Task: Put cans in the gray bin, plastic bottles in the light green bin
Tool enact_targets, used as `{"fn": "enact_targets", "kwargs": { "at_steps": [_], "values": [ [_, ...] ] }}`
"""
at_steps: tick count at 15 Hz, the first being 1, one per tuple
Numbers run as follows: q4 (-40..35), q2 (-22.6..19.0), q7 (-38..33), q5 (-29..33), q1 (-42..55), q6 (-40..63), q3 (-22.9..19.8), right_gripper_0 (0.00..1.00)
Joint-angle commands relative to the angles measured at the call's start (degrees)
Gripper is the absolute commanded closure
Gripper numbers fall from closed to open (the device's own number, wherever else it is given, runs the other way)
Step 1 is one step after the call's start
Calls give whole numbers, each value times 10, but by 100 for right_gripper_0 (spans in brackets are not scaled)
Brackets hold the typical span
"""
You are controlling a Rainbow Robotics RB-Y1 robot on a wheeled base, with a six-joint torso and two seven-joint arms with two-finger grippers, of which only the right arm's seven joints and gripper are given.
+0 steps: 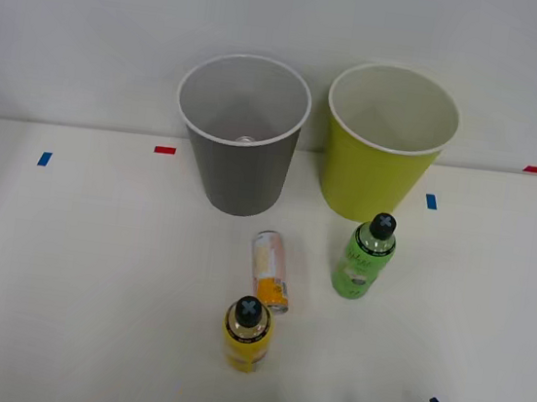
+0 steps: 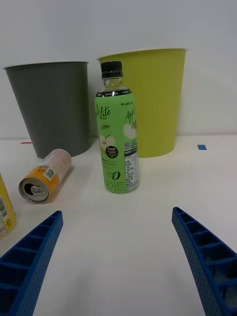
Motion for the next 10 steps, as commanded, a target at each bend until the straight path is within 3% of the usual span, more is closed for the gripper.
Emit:
{"fn": "enact_targets", "kwargs": {
  "at_steps": [1, 10],
  "values": [
    [0, 0, 0, 0, 0, 0, 0, 25],
    [0, 0, 0, 0, 0, 0, 0, 25]
  ]
}}
